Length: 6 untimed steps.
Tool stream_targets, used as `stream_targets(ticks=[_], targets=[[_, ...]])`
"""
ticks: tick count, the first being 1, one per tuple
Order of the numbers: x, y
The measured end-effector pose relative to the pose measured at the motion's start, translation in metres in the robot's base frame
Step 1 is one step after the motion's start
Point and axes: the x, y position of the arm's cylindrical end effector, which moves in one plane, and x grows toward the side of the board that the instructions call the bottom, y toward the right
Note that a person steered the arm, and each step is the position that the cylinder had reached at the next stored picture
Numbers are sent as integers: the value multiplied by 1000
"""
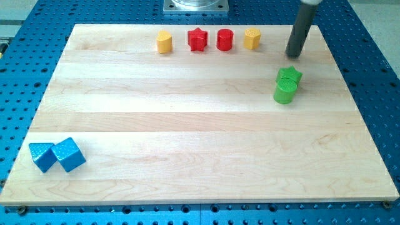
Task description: Drag the red circle below the red star
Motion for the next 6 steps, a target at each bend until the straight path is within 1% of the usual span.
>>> stream_targets(ticks=[1, 3, 4, 5, 6], targets=[[-68, -12], [-64, -141], [-31, -145], [17, -145], [41, -158]])
